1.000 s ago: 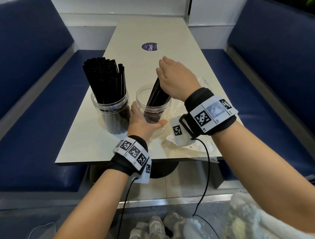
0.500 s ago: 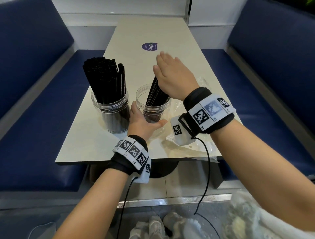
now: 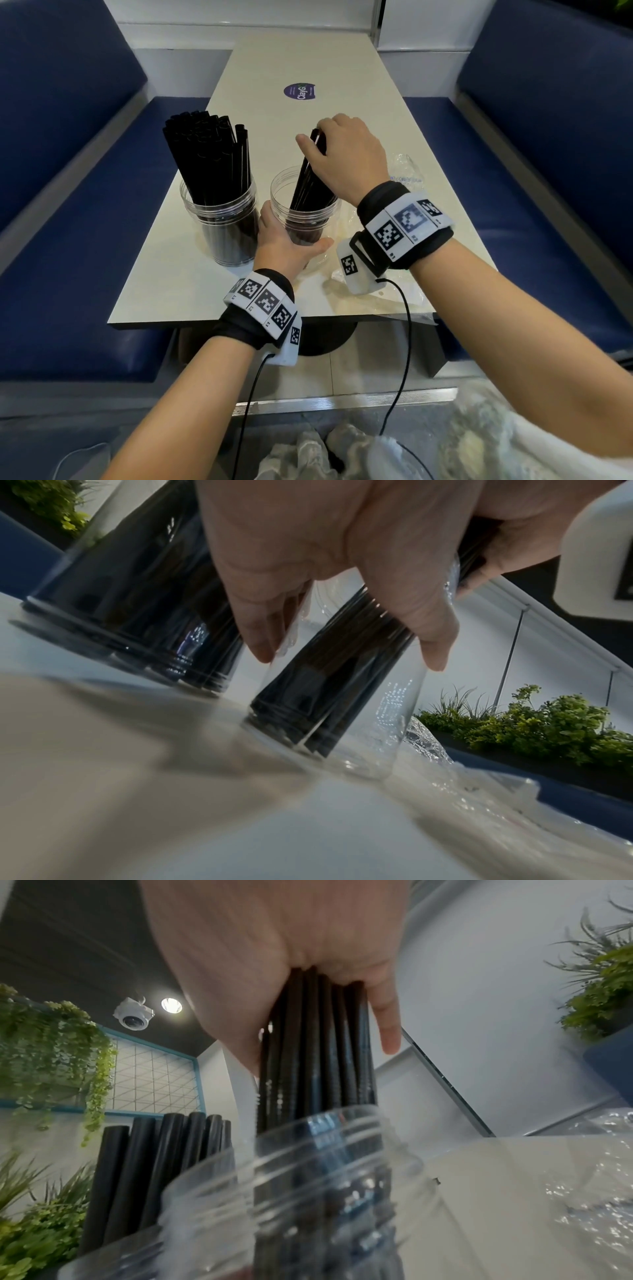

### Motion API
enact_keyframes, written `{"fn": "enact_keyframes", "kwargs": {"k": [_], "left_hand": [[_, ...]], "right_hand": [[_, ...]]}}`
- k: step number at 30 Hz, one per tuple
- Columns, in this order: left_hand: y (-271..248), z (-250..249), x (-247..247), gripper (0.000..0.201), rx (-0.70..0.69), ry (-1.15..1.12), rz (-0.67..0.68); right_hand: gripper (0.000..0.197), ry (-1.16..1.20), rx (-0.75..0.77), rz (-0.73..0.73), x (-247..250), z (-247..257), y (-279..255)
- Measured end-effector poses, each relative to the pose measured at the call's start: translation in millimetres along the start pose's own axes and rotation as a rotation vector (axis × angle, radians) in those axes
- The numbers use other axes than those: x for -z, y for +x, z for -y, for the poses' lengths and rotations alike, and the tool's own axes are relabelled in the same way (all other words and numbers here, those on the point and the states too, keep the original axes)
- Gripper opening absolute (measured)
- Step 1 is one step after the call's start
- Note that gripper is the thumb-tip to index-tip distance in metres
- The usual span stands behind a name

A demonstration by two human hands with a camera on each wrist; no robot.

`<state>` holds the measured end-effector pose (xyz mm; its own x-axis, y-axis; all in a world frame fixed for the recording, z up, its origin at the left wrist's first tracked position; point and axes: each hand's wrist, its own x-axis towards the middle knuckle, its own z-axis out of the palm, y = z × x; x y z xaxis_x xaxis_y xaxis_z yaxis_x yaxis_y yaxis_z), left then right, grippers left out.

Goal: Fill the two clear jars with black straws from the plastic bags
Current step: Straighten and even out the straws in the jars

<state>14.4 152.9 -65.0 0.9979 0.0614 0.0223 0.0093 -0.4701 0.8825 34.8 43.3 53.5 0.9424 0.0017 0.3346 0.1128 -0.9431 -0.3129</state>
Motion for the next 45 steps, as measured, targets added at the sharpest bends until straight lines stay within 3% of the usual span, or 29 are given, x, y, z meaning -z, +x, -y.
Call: {"fn": "enact_keyframes", "kwargs": {"k": [11,18,22,30,33,39,45], "left_hand": [[-3,-6,3,0.106,0.033,-0.018,0.011],[-8,-11,4,0.117,0.07,-0.044,0.033],[-8,-13,5,0.113,0.076,-0.018,0.028],[-9,-15,6,0.107,0.098,0.106,0.044],[-9,-19,6,0.1,0.106,0.197,0.054],[-10,-23,9,0.095,0.126,0.205,0.095],[-15,-19,28,0.105,0.151,0.28,0.17]], "right_hand": [[0.028,0.155,-0.175,-0.106,-5,7,5],[0.023,0.284,-0.217,-0.228,-4,7,0],[0.023,0.225,-0.168,-0.164,-6,8,-2],[0.041,0.015,-0.017,-0.084,-4,5,1],[0.037,-0.027,0.046,-0.037,1,4,-1],[0.03,0.02,0.031,0.059,9,2,2],[0.031,0.044,0.055,-0.009,15,2,0]]}}
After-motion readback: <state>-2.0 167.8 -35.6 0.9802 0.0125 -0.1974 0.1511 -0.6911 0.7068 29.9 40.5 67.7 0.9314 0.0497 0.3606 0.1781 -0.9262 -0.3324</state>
